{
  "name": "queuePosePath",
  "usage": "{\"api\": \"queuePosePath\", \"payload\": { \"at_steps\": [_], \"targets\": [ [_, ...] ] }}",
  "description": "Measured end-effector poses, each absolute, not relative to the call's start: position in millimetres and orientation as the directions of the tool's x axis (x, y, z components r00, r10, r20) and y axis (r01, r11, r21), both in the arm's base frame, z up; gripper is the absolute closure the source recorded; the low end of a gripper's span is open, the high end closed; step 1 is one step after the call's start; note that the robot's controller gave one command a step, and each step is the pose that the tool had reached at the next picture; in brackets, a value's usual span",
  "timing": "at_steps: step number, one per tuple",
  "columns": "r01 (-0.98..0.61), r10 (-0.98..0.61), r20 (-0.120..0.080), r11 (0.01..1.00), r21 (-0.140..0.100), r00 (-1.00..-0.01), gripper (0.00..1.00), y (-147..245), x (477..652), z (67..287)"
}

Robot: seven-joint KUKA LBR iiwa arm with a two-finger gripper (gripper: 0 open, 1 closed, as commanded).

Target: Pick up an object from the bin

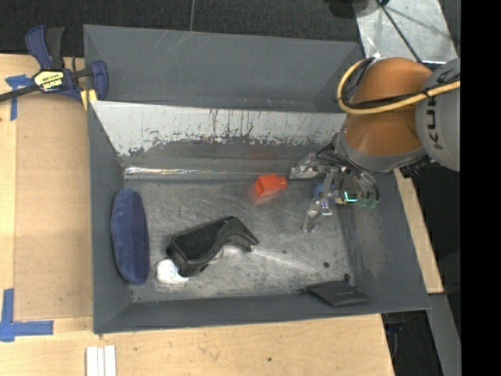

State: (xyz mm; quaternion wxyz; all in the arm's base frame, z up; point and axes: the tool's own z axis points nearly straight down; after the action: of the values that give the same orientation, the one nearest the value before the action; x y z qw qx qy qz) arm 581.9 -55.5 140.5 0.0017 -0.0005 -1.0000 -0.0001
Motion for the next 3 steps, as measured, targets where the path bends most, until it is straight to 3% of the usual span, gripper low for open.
{"api": "queuePosePath", "payload": {
  "at_steps": [1,2,3],
  "targets": [
    [-0.024,-0.024,-0.006,1.000,-0.001,-1.000,0.00,11.9,621.9,80.6],
    [-0.005,-0.005,-0.010,1.000,0.004,-1.000,0.00,88.8,621.5,115.1],
    [-0.103,-0.103,-0.019,0.995,0.005,-0.994,0.00,45.7,578.7,75.5]
  ]
}}
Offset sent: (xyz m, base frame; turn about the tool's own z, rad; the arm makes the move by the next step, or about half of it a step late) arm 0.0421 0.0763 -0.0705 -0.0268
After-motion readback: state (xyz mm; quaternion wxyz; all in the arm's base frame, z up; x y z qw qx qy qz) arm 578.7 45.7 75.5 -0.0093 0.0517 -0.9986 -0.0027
